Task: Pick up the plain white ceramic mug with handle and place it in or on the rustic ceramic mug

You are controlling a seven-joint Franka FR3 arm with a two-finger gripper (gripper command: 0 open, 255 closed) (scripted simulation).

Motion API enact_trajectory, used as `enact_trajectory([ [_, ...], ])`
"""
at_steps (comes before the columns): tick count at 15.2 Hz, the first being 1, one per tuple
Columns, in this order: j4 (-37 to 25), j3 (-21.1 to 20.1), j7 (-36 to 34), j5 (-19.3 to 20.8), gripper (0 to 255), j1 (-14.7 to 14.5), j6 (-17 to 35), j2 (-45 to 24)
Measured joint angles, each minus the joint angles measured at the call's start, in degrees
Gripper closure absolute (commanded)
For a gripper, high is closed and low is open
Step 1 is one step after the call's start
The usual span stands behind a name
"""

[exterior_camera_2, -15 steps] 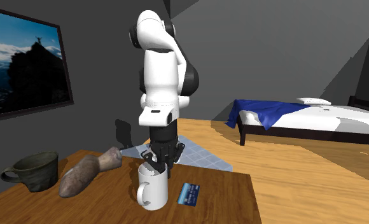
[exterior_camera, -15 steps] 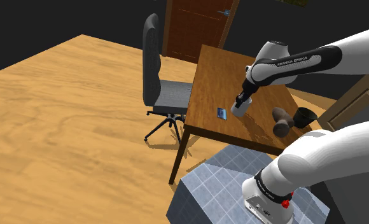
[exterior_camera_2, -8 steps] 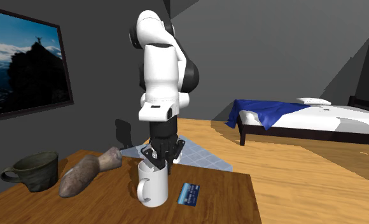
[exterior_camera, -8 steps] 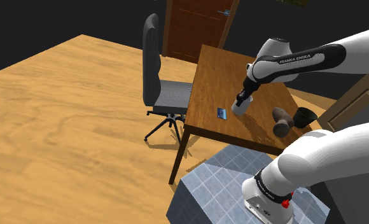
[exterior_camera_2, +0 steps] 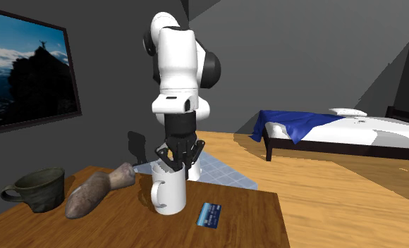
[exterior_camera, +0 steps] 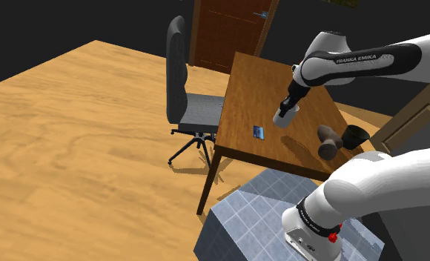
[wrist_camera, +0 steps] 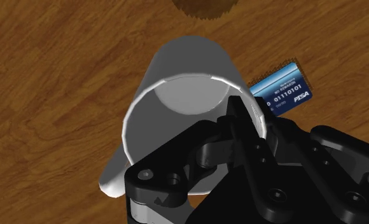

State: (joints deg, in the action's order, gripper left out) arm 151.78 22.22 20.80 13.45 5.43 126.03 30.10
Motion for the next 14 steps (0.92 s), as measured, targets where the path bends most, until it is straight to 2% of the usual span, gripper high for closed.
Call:
enact_trajectory([
  [14, -8.10, -2.17, 0.04, -1.24, 255, -0.30, -12.01, 3.92],
])
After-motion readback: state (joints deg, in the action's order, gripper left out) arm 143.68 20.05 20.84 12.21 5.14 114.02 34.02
